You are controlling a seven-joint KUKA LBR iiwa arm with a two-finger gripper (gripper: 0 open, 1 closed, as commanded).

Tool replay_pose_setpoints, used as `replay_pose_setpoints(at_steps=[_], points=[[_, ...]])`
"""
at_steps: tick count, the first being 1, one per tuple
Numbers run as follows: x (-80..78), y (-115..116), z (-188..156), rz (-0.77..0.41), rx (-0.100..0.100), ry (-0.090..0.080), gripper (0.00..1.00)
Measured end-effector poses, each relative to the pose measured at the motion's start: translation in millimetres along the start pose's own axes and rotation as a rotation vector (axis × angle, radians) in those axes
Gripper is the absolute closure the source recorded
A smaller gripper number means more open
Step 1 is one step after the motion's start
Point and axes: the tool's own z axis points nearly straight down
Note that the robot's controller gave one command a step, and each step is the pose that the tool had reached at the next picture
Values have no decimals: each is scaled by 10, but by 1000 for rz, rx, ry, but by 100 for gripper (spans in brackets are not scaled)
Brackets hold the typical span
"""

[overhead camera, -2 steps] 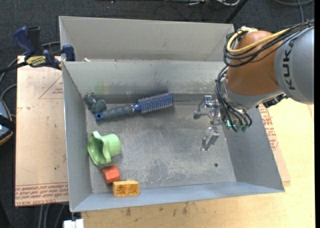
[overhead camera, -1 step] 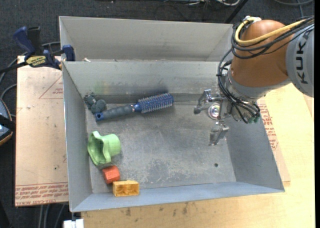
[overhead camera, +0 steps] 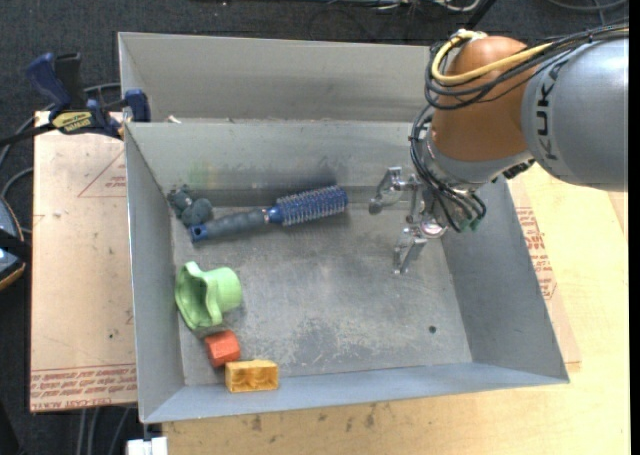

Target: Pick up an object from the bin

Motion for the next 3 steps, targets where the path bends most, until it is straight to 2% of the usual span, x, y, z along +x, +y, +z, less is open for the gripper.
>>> replay_pose_setpoints(at_steps=[1, 2, 3], points=[[-331, 629, 230, 176, -1, 3, 0], [-413, 688, 452, 239, 1, -4, 0], [-403, 693, 485, 238, 1, 0, 100]])
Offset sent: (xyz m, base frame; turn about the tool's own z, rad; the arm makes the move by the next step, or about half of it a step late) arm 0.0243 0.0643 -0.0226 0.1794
